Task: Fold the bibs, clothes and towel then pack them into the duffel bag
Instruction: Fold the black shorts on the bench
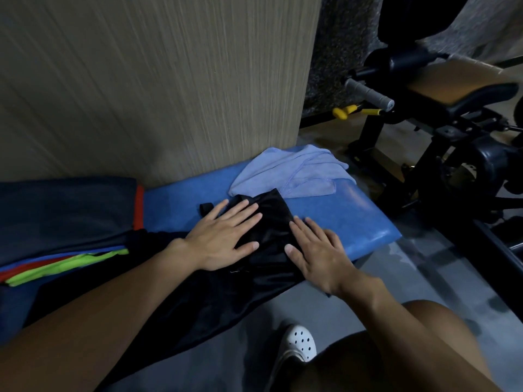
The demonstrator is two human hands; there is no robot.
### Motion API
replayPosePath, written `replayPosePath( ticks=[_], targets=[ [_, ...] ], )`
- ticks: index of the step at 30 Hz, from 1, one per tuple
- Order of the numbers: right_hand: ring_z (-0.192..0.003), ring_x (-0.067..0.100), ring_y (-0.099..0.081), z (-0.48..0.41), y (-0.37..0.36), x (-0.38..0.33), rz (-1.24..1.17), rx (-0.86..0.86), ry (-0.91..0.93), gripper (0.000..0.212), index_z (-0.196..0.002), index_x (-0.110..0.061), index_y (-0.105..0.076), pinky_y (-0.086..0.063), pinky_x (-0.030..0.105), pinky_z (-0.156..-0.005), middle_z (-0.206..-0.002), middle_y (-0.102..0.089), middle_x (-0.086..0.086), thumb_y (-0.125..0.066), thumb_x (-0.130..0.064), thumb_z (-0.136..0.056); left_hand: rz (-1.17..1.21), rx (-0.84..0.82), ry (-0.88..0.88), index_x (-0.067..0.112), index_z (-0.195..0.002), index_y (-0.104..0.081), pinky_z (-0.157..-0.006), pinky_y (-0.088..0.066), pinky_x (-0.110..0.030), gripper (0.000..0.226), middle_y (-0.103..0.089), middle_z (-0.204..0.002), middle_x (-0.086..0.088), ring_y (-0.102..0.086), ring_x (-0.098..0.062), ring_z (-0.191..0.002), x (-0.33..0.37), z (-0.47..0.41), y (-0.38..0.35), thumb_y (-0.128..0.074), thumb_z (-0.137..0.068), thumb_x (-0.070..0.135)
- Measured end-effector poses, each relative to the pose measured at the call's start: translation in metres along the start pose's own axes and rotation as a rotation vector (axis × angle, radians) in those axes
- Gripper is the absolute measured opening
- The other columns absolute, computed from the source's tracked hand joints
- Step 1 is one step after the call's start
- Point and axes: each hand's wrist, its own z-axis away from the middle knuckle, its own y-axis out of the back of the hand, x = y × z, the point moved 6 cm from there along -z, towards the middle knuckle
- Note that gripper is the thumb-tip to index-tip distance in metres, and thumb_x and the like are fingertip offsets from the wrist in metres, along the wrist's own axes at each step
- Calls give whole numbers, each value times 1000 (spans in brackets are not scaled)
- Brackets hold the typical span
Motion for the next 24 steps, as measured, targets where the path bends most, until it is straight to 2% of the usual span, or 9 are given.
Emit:
replayPosePath(
  ticks=[3, 5, 8, 10, 13, 16, 19, 22, 24],
  targets=[
    [-149, 11, -3, 4, 16, -4, -4, 118, -26, 88, -152, -25, -26, -6, 40, -116, -162, -16, -9, 3, -68, -81, 145, 132, 124, 27, -157, -20, -124, 2, -36, 75, -10, -165, 9, 5, -7, -152, 5, 23, 22, -4, -92, 62],
    [-144, 14, -18, 6, 35, -19, -9, 251, 12, 74, -143, -24, -42, -16, 43, -112, -153, -34, -5, -10, -63, -89, 370, 309, 282, 22, -150, -40, -121, -15, -33, 65, -34, -158, 6, -20, -13, -149, 2, 57, 36, -20, -97, 53],
    [-130, 20, -40, 0, 50, -69, -30, 294, 167, 58, -129, -20, -57, -33, 44, -101, -132, -52, -2, -27, -54, -93, 565, 632, 530, 14, -118, -67, -101, -43, -38, 46, -64, -119, 1, -56, -23, -115, -12, 139, 41, -39, -93, 41],
    [-123, 22, -46, -9, 49, -113, -63, 226, 290, 47, -126, -19, -59, -40, 43, -98, -125, -57, -1, -38, -47, -95, 659, 711, 733, 15, -105, -69, -93, -48, -41, 27, -64, -103, 3, -58, -22, -101, -23, 197, 24, -52, -92, 31],
    [-115, 26, -53, -21, 35, -190, -125, 84, 482, 31, -123, -15, -62, -44, 45, -97, -118, -62, 4, -53, -30, -97, 630, 717, 1065, 18, -101, -68, -92, -49, -48, 17, -61, -106, -3, -58, -29, -100, -34, 281, -1, -62, -87, 24],
    [-109, 25, -57, -27, 14, -270, -151, -36, 630, 27, -119, -13, -63, -46, 41, -96, -115, -63, 7, -57, -25, -95, 666, 679, 1406, 16, -117, -61, -99, -43, -50, 36, -51, -124, -14, -48, -36, -116, -39, 351, -27, -74, -85, 23],
    [-112, 20, -57, -33, -13, -336, -161, -168, 712, 30, -124, -13, -61, -44, 32, -98, -122, -62, 4, -57, -25, -96, 871, 735, 1625, 8, -130, -49, -101, -43, -47, 63, -43, -132, -19, -45, -38, -121, -36, 392, -53, -82, -79, 26],
    [-119, 20, -54, -45, -38, -383, -110, -264, 738, 40, -134, -12, -54, -38, 22, -98, -132, -57, 5, -58, -24, -97, 1293, 803, 1752, 3, -126, -46, -97, -50, -51, 86, -57, -124, -19, -58, -37, -114, -39, 400, -91, -89, -65, 46],
    [-124, 23, -52, -58, -55, -402, -21, -303, 730, 49, -142, -13, -47, -34, 21, -98, -139, -53, 7, -59, -24, -96, 1579, 853, 1725, 5, -112, -48, -90, -55, -54, 76, -63, -109, -18, -66, -36, -98, -41, 395, -107, -89, -63, 48]
  ],
)
